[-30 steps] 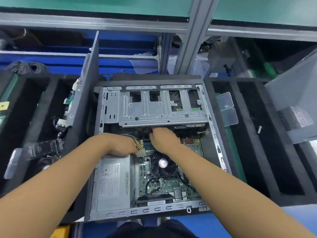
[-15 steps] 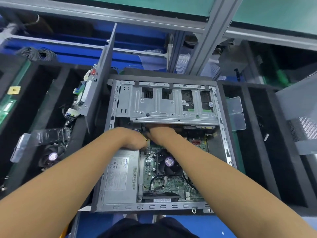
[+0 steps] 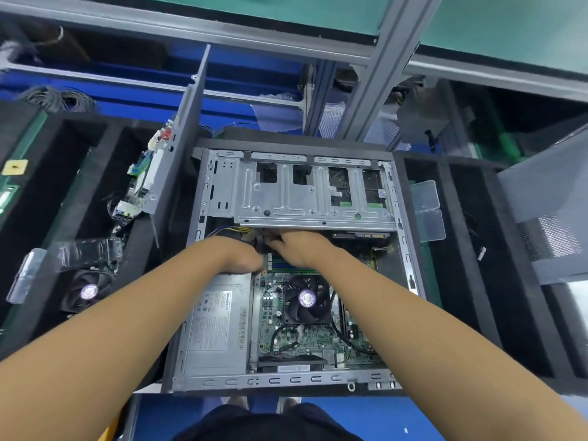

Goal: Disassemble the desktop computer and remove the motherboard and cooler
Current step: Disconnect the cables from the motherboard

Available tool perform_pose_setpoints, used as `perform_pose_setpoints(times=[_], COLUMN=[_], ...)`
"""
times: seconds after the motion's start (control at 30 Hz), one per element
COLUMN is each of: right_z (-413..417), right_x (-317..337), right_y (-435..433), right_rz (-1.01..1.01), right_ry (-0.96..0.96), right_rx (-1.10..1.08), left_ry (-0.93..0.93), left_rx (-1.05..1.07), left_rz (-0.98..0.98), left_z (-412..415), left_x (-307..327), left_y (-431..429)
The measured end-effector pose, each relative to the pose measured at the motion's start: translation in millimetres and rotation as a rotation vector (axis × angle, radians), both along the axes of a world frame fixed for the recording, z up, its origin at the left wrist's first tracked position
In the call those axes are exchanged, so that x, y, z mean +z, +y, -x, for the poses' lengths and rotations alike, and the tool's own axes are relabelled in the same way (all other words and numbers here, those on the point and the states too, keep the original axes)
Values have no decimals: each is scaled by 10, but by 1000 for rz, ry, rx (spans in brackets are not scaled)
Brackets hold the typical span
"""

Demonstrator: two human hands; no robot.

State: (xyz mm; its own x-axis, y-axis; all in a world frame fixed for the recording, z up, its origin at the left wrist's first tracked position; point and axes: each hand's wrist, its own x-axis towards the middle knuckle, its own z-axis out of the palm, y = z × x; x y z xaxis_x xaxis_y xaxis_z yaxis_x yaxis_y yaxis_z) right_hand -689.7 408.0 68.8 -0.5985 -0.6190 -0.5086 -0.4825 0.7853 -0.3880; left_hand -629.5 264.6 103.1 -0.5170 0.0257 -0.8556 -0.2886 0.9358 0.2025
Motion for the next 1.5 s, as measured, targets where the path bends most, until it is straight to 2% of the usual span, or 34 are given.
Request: perform_pose_setpoints(times=[0.07, 0.17, 0.3, 0.4, 0.5, 0.6, 0.73, 0.87, 1.03, 1.27, 1.4, 1.5], right_z=[-38, -80, -137, -247, -384, -509, -617, -636, -655, -624, -609, -593], right_x=[5, 50, 103, 173, 244, 230, 120, 38, 7, -73, 1, 110], right_y=[118, 298, 395, 310, 185, 74, -81, -153, -174, -115, -45, 45], right_rz=[-9, -43, -235, -121, 4, -86, -241, -261, -349, -189, 40, 135], right_ry=[18, 74, 139, 179, 139, 125, 300, 448, 422, 335, 228, 180], right_rx=[-7, 17, 50, 37, 157, 306, 427, 418, 414, 278, 122, 115], left_ry=[19, 84, 64, 60, 81, 79, 52, 37, 31, 47, 43, 55], left_rx=[-73, -75, -89, -116, -164, -193, -215, -216, -217, -210, -225, -220], left_rz=[30, -22, -124, -123, -25, 18, 40, 32, 30, 33, 76, 90], left_z=[11, 49, 85, 93, 103, 97, 89, 96, 94, 88, 92, 98], left_x=[20, -28, -102, -188, -254, -279, -278, -260, -241, -218, -217, -208], left_y=[-3, -12, 29, 58, 63, 40, 22, 2, 28, 15, 28, 58])
